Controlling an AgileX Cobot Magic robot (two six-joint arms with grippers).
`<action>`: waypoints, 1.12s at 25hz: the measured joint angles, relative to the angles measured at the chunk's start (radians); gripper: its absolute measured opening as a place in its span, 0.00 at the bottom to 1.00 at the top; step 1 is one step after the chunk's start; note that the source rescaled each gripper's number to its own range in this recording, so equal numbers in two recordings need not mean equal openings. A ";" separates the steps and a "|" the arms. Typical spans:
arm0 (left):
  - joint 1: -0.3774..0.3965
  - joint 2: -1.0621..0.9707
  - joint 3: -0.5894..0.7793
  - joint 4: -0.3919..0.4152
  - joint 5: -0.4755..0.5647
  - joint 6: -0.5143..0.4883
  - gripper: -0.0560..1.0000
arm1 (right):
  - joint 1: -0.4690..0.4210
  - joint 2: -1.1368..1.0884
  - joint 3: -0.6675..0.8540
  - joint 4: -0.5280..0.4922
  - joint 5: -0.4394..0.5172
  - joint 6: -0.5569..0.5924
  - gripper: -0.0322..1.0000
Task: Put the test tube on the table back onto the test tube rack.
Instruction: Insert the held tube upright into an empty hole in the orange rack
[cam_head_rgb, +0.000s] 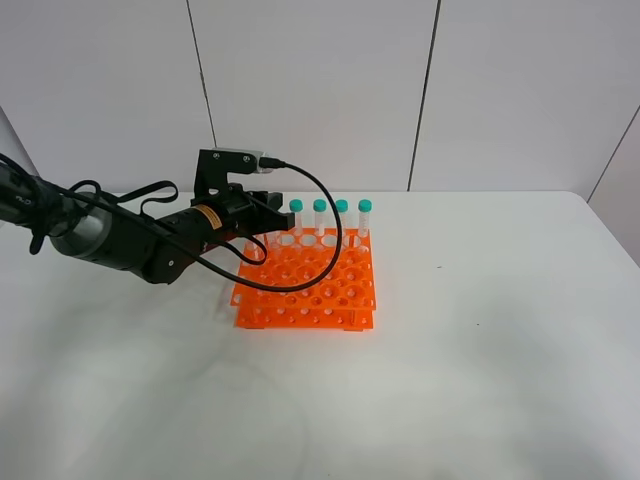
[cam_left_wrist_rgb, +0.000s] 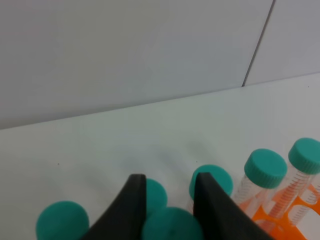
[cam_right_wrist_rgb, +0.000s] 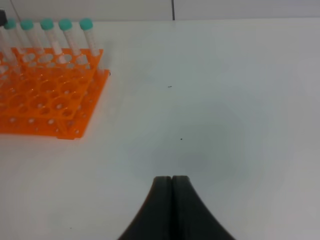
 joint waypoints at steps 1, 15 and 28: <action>0.000 0.000 0.000 0.000 -0.001 0.000 0.05 | 0.000 0.000 0.000 0.000 0.000 0.000 0.03; 0.000 0.000 0.001 -0.002 -0.007 0.000 0.05 | 0.000 0.000 0.000 0.000 0.000 0.000 0.03; 0.000 0.000 0.001 0.000 0.010 0.000 0.05 | 0.000 0.000 0.000 0.000 0.000 0.000 0.03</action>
